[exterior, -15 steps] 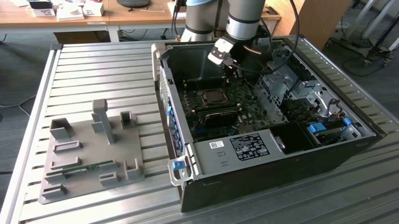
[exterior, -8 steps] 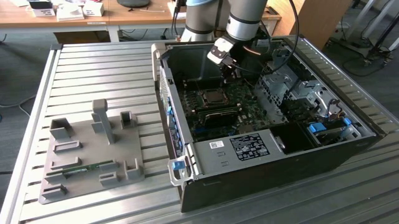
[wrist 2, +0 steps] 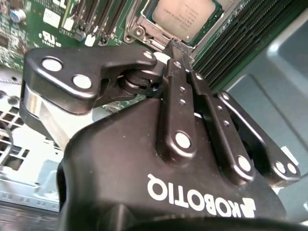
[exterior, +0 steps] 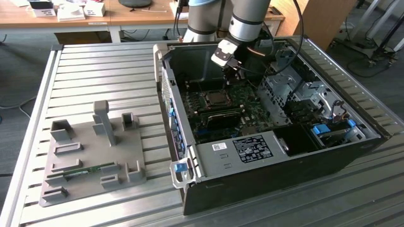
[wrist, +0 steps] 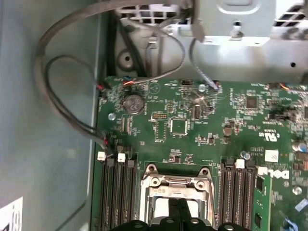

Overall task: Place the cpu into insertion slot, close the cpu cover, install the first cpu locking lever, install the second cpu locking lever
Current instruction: 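Close the cpu cover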

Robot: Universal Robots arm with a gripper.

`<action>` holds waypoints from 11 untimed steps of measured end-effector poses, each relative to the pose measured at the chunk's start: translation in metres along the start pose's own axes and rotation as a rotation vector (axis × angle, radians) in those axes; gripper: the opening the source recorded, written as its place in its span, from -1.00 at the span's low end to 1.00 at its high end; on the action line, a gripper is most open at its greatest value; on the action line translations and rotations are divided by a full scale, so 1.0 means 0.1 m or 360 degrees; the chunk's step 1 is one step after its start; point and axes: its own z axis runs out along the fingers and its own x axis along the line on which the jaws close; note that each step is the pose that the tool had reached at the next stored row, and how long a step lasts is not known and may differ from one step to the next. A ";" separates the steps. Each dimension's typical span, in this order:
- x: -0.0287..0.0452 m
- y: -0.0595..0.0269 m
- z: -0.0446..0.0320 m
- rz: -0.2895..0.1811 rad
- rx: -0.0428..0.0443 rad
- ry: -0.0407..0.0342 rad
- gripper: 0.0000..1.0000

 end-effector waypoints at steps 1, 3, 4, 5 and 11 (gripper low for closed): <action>0.000 0.000 0.002 -0.0031 0.0000 0.0000 -0.79; 0.000 0.000 0.006 -0.0088 0.0001 -0.0001 -0.79; 0.000 0.000 0.008 -0.0117 0.0002 -0.0002 -0.79; 0.000 0.000 0.009 -0.0146 0.0002 -0.0002 -0.79; 0.000 0.000 0.016 -0.0320 0.0004 -0.0004 -0.79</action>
